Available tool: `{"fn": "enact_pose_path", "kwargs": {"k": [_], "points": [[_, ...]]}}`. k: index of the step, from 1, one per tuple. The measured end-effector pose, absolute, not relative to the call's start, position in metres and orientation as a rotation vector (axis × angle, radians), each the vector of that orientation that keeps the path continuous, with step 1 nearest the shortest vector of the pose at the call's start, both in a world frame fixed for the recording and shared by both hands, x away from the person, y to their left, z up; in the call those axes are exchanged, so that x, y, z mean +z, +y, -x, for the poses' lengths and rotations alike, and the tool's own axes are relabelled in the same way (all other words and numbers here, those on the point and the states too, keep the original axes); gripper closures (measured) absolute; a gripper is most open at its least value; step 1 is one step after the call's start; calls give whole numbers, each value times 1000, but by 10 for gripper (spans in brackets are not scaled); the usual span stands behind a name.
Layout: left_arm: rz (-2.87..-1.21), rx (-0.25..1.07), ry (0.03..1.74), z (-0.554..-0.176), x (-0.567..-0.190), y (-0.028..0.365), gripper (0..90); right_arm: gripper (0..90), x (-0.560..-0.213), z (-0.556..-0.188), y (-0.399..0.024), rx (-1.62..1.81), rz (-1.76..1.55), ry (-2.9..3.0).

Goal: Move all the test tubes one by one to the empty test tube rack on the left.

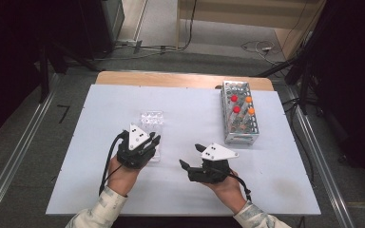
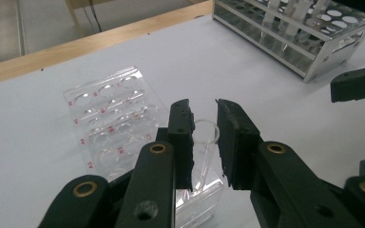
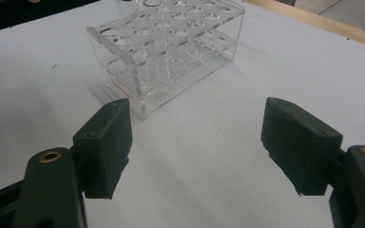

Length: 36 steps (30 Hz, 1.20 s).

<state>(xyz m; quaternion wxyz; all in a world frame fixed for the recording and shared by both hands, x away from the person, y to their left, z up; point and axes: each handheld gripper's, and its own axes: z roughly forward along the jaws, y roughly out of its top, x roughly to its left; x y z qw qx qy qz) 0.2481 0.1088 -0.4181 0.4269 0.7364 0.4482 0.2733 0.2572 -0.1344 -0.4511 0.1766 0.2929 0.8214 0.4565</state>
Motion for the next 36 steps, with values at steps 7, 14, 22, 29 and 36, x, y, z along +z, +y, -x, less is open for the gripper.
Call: {"fn": "enact_pose_path", "kwargs": {"k": [7,14,22,29,36], "points": [[-1849,683,1127,-247,-418,110,757,245,-451,-258,-135,1288,-826,2327],[-1838,673,1129,-247,-418,110,722,245,-451,-258,-135,1287,-826,2326],[-1814,653,1123,-246,-415,113,609,246,-451,-258,-137,1292,-835,2318],[-1782,631,1152,-246,-413,114,285,246,-448,-262,-146,1285,-864,2293],[-1737,598,1173,-249,-414,122,188,250,-444,-270,-161,1277,-910,2244]]}}
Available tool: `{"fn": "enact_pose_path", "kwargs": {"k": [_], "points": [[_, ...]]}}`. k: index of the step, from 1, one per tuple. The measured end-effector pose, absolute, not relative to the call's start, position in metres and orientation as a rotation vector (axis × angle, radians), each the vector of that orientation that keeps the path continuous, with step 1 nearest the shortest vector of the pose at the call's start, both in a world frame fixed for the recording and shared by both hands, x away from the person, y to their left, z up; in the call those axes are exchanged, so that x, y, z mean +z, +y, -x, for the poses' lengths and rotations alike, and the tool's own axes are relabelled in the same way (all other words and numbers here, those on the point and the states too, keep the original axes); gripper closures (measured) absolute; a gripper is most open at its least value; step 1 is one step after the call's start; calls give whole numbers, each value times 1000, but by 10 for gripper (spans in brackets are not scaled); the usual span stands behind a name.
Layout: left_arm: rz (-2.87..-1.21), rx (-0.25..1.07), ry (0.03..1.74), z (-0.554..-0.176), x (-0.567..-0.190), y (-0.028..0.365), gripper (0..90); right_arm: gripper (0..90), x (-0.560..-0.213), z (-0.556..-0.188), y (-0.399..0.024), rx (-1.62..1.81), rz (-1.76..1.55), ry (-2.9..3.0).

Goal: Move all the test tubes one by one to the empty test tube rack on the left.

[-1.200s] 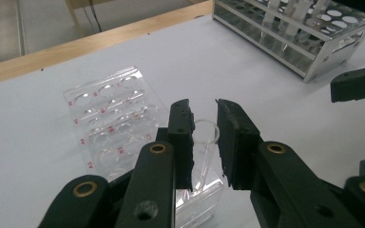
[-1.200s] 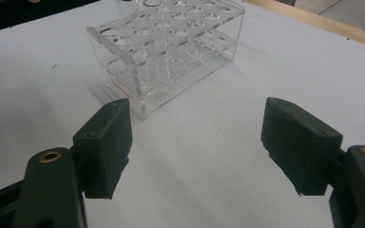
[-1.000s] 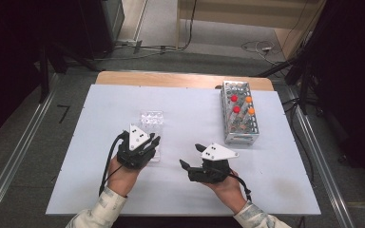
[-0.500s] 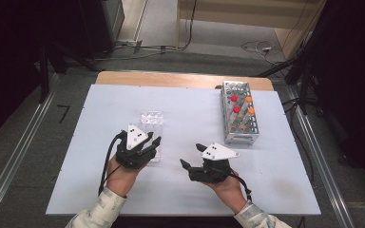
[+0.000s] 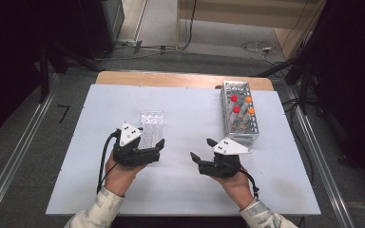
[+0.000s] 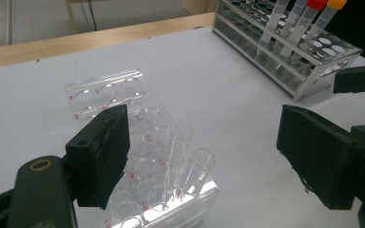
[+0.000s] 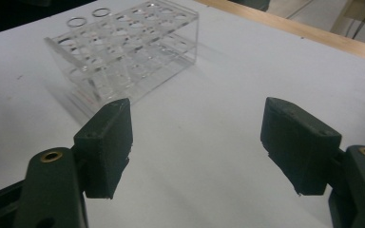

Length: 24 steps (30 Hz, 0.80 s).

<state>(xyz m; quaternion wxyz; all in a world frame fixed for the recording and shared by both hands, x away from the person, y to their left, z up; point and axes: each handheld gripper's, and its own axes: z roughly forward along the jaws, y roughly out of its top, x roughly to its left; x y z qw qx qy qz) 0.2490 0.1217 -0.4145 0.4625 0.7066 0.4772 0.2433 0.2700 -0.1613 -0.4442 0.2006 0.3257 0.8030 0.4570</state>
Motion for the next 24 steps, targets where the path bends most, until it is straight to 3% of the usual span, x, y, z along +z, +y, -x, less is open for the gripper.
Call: {"fn": "enact_pose_path", "kwargs": {"k": [24], "points": [[-1707,625,1195,-249,-414,127,192,315,-439,-326,-227,1143,-1184,1936]]}}
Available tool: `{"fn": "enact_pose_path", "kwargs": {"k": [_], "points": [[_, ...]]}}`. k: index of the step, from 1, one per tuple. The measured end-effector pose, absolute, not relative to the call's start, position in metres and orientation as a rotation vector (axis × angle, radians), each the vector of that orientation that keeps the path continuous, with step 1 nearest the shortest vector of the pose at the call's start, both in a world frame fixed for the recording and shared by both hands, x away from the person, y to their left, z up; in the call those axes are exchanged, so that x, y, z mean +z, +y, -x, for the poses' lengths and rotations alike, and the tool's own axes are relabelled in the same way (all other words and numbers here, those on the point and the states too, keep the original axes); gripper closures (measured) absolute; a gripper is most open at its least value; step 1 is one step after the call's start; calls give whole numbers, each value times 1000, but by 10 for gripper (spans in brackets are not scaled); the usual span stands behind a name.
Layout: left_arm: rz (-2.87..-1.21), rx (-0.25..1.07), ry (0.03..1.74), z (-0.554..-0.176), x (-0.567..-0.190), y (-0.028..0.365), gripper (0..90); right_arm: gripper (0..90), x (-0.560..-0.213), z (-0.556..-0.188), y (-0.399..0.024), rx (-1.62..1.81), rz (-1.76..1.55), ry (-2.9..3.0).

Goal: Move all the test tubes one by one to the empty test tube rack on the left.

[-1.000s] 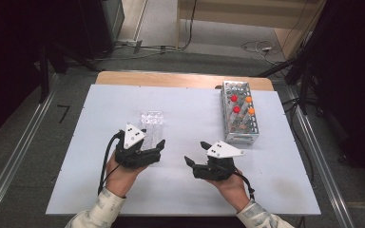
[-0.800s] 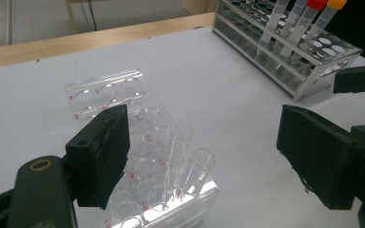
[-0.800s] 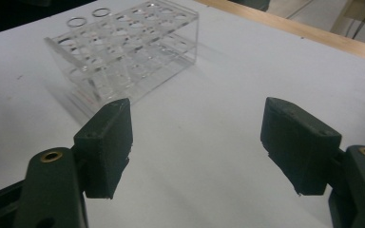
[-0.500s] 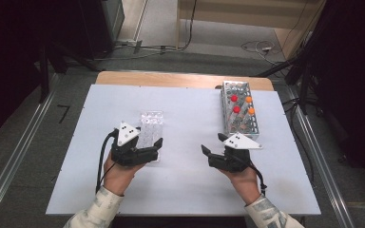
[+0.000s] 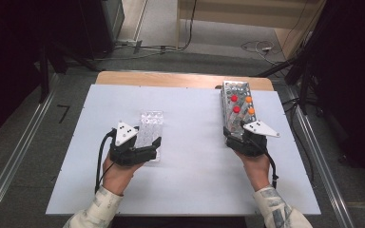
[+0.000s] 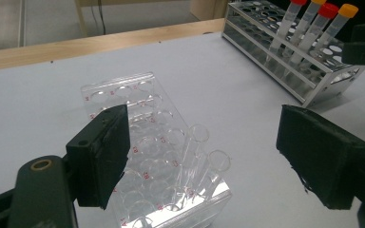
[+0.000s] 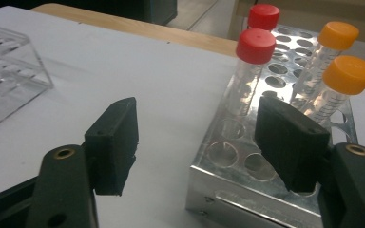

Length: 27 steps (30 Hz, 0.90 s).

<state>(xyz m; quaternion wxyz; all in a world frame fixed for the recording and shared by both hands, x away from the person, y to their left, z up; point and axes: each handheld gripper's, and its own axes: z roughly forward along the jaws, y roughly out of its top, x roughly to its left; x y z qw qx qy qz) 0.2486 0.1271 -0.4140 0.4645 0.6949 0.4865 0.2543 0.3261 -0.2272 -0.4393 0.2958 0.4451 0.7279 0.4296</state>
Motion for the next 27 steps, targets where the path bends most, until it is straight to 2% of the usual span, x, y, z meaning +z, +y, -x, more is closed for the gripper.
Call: {"fn": "enact_pose_path", "kwargs": {"k": [14,27], "points": [[-1701,630,1196,-249,-415,127,199,506,-450,-367,-229,1116,-1265,1871],[-1717,613,1186,-249,-418,123,201,651,-460,-380,-226,1081,-1265,1853]]}}
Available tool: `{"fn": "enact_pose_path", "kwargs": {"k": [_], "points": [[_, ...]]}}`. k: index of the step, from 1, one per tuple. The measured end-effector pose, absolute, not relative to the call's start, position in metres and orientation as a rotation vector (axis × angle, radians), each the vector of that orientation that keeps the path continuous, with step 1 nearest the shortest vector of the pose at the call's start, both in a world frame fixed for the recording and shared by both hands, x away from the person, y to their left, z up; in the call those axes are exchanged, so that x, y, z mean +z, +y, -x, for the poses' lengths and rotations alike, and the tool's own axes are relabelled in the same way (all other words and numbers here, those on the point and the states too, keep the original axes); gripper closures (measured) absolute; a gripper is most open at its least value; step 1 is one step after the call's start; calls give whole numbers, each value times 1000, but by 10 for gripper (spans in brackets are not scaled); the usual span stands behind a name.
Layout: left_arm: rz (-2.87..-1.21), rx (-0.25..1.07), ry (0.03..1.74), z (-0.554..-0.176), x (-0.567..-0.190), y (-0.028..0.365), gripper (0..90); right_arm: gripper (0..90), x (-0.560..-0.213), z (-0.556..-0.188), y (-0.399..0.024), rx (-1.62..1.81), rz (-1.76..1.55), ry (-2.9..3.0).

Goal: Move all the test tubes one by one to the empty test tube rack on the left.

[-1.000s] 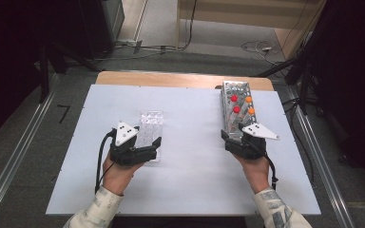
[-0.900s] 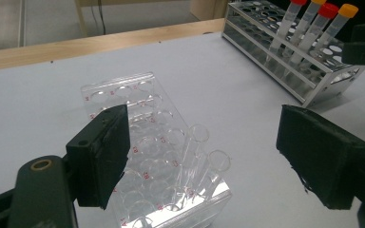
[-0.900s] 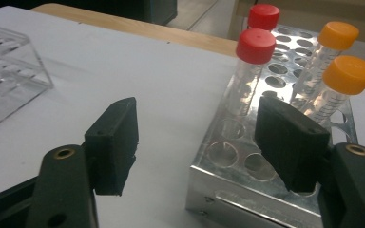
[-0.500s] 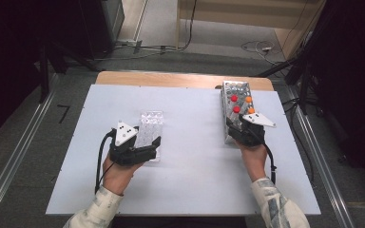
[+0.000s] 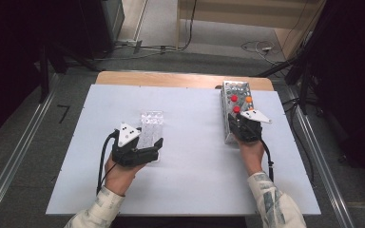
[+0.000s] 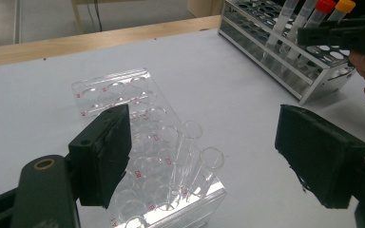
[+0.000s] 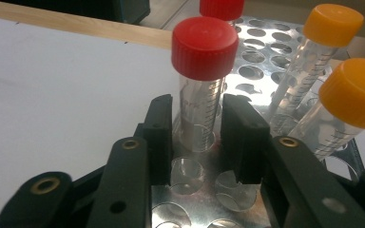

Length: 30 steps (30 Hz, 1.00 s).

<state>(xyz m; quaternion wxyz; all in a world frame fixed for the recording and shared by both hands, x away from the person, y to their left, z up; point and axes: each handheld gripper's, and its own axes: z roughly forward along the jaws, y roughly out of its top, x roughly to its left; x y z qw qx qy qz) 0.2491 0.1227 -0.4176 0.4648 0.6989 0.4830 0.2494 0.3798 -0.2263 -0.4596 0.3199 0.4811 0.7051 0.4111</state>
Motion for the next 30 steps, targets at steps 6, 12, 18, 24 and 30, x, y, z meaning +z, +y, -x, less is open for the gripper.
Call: {"fn": "enact_pose_path", "kwargs": {"k": [6,12,18,24,30], "points": [[-1709,616,1190,-249,-417,124,201,714,-460,-380,-225,1080,-1255,1852],[-1702,613,1187,-248,-417,123,198,715,-448,-376,-229,1119,-1241,1813],[-1707,611,1190,-249,-417,123,177,717,-431,-367,-228,1153,-1188,1783],[-1703,611,1203,-249,-417,124,128,717,-410,-353,-227,1216,-1143,1734],[-1691,620,1186,-247,-414,124,124,717,-400,-338,-227,1268,-1112,1751]]}}
